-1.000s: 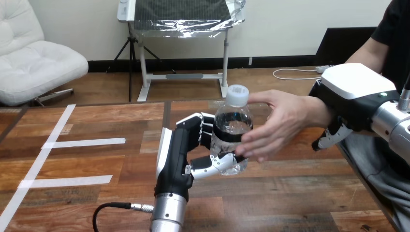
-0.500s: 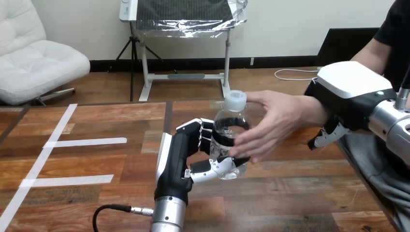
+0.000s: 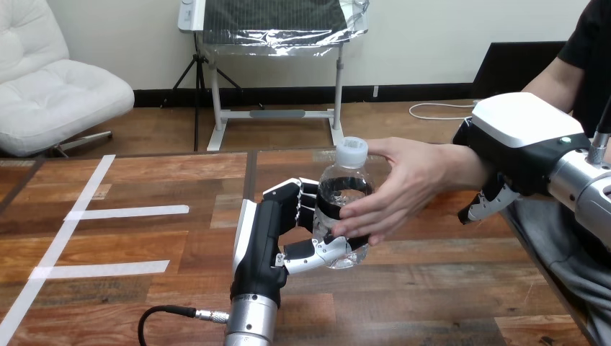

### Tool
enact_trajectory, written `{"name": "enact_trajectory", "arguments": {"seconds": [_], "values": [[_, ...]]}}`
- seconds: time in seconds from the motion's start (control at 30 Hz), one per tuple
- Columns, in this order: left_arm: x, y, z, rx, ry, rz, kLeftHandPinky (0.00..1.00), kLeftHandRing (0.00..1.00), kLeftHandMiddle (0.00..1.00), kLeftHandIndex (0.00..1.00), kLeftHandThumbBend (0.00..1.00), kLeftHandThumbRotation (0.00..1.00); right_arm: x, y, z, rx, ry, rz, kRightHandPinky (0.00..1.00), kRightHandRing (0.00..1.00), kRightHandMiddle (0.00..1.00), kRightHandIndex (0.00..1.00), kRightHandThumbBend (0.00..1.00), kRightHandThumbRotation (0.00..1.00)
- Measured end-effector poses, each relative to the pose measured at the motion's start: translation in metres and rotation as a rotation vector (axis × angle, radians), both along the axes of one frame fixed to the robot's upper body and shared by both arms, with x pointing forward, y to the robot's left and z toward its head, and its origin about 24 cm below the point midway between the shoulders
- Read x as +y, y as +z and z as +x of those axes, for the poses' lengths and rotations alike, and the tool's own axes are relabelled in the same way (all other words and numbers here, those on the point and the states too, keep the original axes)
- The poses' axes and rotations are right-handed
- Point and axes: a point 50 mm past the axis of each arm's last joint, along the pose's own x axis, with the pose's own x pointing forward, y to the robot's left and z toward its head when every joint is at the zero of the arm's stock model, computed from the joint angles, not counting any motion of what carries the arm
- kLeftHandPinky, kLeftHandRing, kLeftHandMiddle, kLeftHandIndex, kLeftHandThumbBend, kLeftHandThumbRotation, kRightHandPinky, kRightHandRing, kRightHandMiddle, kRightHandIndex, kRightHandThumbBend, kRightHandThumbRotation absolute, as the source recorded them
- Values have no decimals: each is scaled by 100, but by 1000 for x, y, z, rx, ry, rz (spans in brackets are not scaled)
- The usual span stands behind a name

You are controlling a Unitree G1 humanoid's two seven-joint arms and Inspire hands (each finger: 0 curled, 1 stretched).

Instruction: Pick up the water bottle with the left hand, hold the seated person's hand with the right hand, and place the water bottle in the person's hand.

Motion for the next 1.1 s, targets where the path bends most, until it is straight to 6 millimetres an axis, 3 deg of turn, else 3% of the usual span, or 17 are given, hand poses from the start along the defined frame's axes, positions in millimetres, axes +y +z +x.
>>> {"name": "enact_trajectory", "arguments": {"seconds": [1.1], "values": [[-4, 1, 0, -8, -18, 1, 40, 40, 41, 47, 61, 0, -3, -5, 0, 17, -4, 0, 12, 19, 28, 35, 77, 0]]}}
